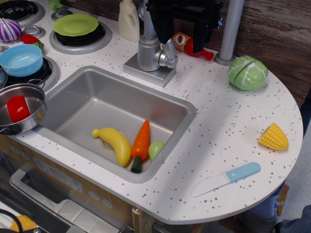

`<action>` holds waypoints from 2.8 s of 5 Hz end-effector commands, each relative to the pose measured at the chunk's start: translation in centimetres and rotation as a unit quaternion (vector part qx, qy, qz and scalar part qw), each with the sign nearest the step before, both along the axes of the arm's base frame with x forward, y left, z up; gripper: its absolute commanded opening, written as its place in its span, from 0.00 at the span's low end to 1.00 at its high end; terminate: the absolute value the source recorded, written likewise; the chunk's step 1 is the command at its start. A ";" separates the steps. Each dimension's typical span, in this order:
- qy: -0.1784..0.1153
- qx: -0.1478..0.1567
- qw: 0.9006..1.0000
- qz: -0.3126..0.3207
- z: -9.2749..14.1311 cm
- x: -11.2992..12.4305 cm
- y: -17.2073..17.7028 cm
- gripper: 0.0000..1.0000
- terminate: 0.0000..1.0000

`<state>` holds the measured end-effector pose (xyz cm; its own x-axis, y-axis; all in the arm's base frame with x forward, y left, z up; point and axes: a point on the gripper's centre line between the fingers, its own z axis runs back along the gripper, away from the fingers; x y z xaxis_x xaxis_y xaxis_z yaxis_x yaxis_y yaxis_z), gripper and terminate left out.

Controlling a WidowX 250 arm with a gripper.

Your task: Take sushi out of pan

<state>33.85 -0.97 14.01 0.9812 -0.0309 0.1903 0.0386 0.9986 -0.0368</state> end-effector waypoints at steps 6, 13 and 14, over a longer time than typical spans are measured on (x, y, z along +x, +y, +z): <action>-0.011 0.121 0.953 0.276 -1.5 -9.2 18.9 1.00 0.00; -0.074 0.041 0.953 0.291 -10.3 -12.5 24.6 1.00 0.00; -0.083 0.025 0.950 0.299 -11.2 -12.6 24.6 1.00 0.00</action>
